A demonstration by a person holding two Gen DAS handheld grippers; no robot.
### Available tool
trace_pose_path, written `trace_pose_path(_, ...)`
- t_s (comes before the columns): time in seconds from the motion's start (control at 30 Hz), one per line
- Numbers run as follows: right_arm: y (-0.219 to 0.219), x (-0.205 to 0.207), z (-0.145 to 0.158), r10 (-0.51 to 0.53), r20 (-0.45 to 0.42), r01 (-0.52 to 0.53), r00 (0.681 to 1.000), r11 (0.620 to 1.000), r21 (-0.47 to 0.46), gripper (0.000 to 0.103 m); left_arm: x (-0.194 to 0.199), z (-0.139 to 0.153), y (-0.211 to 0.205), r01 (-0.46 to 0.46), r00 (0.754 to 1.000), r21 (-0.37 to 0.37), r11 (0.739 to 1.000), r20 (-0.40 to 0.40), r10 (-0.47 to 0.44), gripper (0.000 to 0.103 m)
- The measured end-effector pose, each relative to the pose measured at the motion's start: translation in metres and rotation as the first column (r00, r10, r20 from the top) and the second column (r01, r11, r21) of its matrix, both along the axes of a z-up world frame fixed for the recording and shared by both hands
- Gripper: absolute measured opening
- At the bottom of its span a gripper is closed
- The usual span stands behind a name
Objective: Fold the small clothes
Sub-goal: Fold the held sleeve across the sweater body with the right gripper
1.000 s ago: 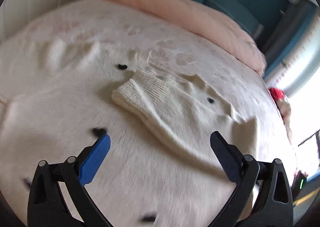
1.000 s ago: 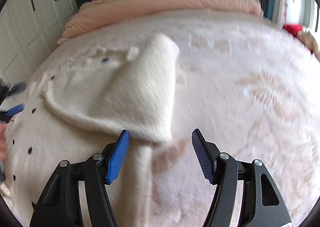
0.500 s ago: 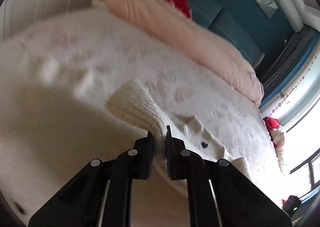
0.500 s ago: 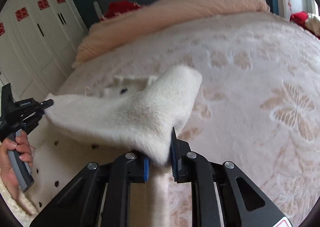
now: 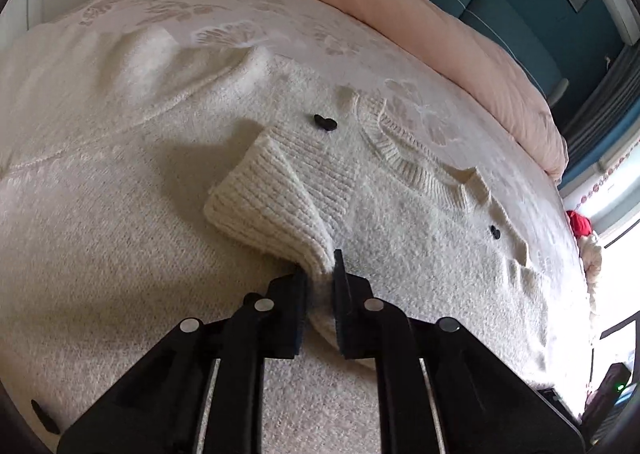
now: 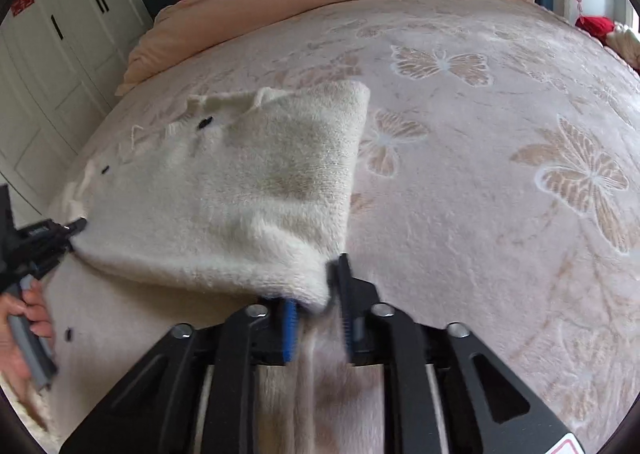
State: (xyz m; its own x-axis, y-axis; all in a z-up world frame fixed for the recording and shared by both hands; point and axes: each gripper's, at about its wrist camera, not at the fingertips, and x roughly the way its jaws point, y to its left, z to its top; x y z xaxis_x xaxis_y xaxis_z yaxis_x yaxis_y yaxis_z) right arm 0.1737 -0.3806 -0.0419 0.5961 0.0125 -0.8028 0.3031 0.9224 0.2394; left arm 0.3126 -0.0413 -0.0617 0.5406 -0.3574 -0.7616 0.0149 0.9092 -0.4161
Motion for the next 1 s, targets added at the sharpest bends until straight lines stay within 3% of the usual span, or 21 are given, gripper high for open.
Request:
trace_pose_path(0.1, 0.002, -0.026, 0.012, -0.003, 0.010, 0.003, 1.000, 1.000, 0.026, 0.042, -0.002, 0.014, 0.013, 0.021, 1.000, -0.026, 0.999, 0.007, -0.021, 0.020)
trace_pose_path(0.17, 0.008, -0.058, 0.015, 0.008, 0.000, -0.008, 1.000, 1.000, 0.030, 0.048, -0.019, 0.026, 0.026, 0.057, 0.998, -0.044, 0.997, 0.017, -0.056, 0.023)
trace_pose_path(0.23, 0.019, -0.087, 0.015, 0.019, -0.021, -0.018, 1.000, 0.998, 0.058, 0.052, -0.045, 0.040, 0.049, 0.068, 0.997, -0.019, 0.998, 0.032, -0.067, 0.044)
trace_pose_path(0.27, 0.027, -0.109, 0.011, 0.031, -0.047, -0.027, 0.998, 0.996, 0.082, 0.052, -0.058, 0.044, 0.062, 0.059, 0.998, -0.005, 0.998, 0.035, -0.058, 0.049)
trace_pose_path(0.37, 0.047, -0.154, -0.001, 0.056, -0.094, -0.045, 0.994, 0.992, 0.118, 0.055, -0.104, 0.051, 0.118, -0.013, 1.000, 0.051, 0.999, 0.028, 0.011, 0.061)
trace_pose_path(0.5, 0.074, -0.181, -0.001, 0.106, -0.065, -0.100, 0.992, 0.991, 0.092, 0.072, -0.146, 0.038, 0.183, -0.144, 0.988, 0.037, 0.989, -0.050, 0.146, 0.072)
trace_pose_path(0.57, 0.077, -0.175, -0.003, 0.112, -0.046, -0.105, 0.993, 0.987, 0.121, 0.072, -0.157, 0.023, 0.201, -0.192, 0.976, -0.017, 0.981, -0.108, 0.189, 0.072)
trace_pose_path(0.6, 0.076, -0.168, -0.005, 0.103, -0.036, -0.096, 0.994, 0.985, 0.146, 0.069, -0.161, 0.022, 0.202, -0.192, 0.978, -0.031, 0.981, -0.090, 0.188, 0.072)
trace_pose_path(0.63, 0.074, -0.162, -0.008, 0.086, -0.037, -0.079, 0.996, 0.985, 0.156, 0.054, -0.164, 0.023, 0.195, -0.173, 0.983, 0.005, 0.985, -0.066, 0.173, 0.071)
trace_pose_path(0.67, 0.073, -0.155, -0.008, 0.075, -0.039, -0.069, 0.996, 0.986, 0.151, 0.041, -0.163, 0.024, 0.187, -0.150, 0.987, 0.048, 0.988, -0.059, 0.152, 0.071)
trace_pose_path(0.7, 0.071, -0.149, -0.008, 0.064, -0.047, -0.057, 0.997, 0.987, 0.148, 0.007, -0.161, 0.025, 0.176, -0.117, 0.990, 0.110, 0.987, -0.066, 0.125, 0.056)
trace_pose_path(0.73, 0.066, -0.145, -0.008, 0.058, -0.052, -0.048, 0.997, 0.982, 0.181, 0.008, -0.159, 0.024, 0.168, -0.075, 0.992, 0.111, 0.991, -0.093, 0.086, 0.014)
trace_pose_path(0.77, 0.058, -0.144, -0.005, 0.038, -0.047, -0.026, 0.998, 0.972, 0.233, 0.008, -0.157, 0.022, 0.164, -0.043, 0.989, 0.083, 0.996, -0.140, 0.055, 0.007)
trace_pose_path(0.83, 0.049, -0.152, 0.014, 0.030, -0.025, -0.025, 0.999, 0.980, 0.196, 0.007, -0.164, 0.032, 0.163, -0.047, 0.988, 0.044, 0.998, -0.145, 0.052, 0.007)
trace_pose_path(0.9, 0.036, -0.168, 0.035, 0.027, -0.025, -0.023, 0.999, 0.989, 0.145, 0.005, -0.173, 0.047, 0.158, -0.014, 0.993, 0.066, 0.998, -0.120, 0.022, 0.006)
trace_pose_path(1.0, 0.015, -0.198, 0.050, 0.007, -0.065, -0.001, 0.998, 0.997, 0.083, 0.004, -0.186, 0.052, 0.157, 0.021, 0.987, 0.047, 0.999, -0.158, -0.013, 0.006)
